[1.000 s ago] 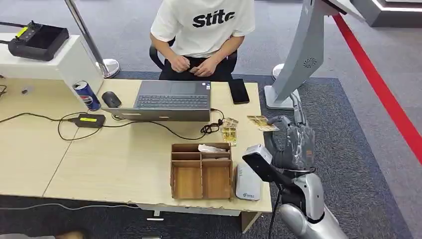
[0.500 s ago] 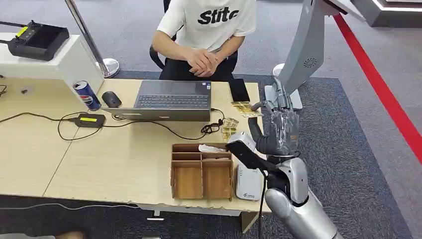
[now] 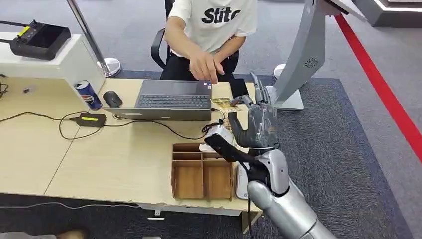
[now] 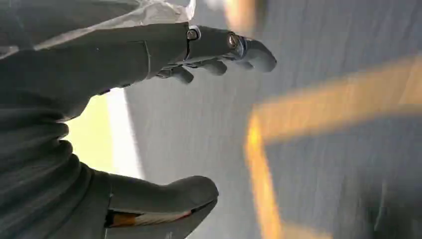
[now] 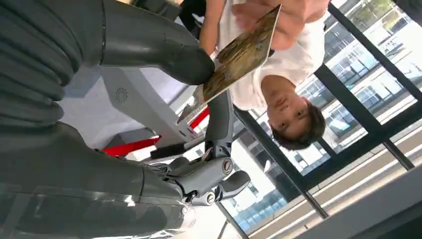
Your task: Pass the card to the sensor for recognition and then transmit it.
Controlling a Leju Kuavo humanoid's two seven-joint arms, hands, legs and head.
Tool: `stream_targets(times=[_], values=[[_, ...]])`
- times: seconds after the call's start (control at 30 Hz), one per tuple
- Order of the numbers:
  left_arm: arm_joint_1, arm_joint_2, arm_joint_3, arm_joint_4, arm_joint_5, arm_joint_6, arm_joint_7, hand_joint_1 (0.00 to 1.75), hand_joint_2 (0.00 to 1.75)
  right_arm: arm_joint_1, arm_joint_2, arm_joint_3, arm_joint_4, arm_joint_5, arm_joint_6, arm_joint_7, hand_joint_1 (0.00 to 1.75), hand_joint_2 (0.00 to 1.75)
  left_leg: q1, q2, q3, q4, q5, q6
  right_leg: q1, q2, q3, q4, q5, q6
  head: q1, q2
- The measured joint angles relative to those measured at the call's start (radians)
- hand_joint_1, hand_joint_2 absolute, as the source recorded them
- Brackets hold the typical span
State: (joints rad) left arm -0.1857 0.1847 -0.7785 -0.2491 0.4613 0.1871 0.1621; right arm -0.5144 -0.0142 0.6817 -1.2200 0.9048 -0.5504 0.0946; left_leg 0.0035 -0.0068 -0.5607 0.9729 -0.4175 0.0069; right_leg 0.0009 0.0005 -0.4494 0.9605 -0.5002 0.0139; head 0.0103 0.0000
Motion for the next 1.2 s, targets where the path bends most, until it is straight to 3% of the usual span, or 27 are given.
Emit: stream_targets(times=[0.03, 0.07, 0.1, 0.27, 0.7, 1.2], values=[[-0.019, -0.018, -0.019, 0.000, -0.017, 0.115, 0.003, 0.00, 1.75, -0.006, 0.016, 0.010, 0.013, 0.004, 0.000, 0.004, 1.75, 1.75, 0.000, 0.000, 0.000, 0.000, 0.000, 0.000, 0.000, 0.000, 0.000, 0.000, 0.000, 0.000, 0.000, 0.000], [-0.034, -0.035, -0.038, 0.000, -0.023, 0.185, 0.005, 0.00, 1.75, -0.009, 0.031, 0.018, 0.025, 0.007, 0.000, 0.008, 1.75, 1.75, 0.000, 0.000, 0.000, 0.000, 0.000, 0.000, 0.000, 0.000, 0.001, 0.000, 0.000, 0.000, 0.000, 0.000], [-0.045, -0.045, -0.052, 0.000, -0.026, 0.194, 0.004, 0.00, 1.75, -0.012, 0.039, 0.023, 0.033, 0.009, -0.001, 0.010, 1.75, 1.75, 0.000, 0.000, 0.000, 0.000, 0.000, 0.000, 0.000, 0.000, 0.001, 0.000, 0.000, 0.000, 0.000, 0.000], [-0.058, -0.071, -0.109, -0.001, -0.037, 0.139, 0.000, 0.00, 1.75, -0.024, 0.066, 0.037, 0.070, 0.009, 0.000, 0.013, 1.75, 1.75, 0.000, 0.002, -0.002, 0.000, 0.000, 0.000, 0.000, 0.003, -0.002, 0.000, 0.001, 0.001, 0.000, 0.000], [-0.072, -0.087, -0.177, -0.001, -0.052, 0.133, 0.005, 0.00, 1.75, -0.054, 0.123, 0.076, 0.131, 0.011, 0.003, 0.005, 1.75, 1.75, 0.000, 0.002, -0.002, 0.000, 0.000, 0.000, 0.000, 0.002, -0.003, 0.000, 0.001, 0.001, 0.000, 0.000], [-0.083, -0.094, -0.204, 0.000, -0.069, 0.119, 0.017, 0.00, 1.75, -0.076, 0.175, 0.115, 0.185, 0.013, 0.012, -0.014, 1.75, 1.75, 0.000, 0.002, -0.002, 0.000, 0.000, 0.000, 0.000, 0.002, -0.003, 0.000, 0.001, 0.001, 0.000, 0.000]])
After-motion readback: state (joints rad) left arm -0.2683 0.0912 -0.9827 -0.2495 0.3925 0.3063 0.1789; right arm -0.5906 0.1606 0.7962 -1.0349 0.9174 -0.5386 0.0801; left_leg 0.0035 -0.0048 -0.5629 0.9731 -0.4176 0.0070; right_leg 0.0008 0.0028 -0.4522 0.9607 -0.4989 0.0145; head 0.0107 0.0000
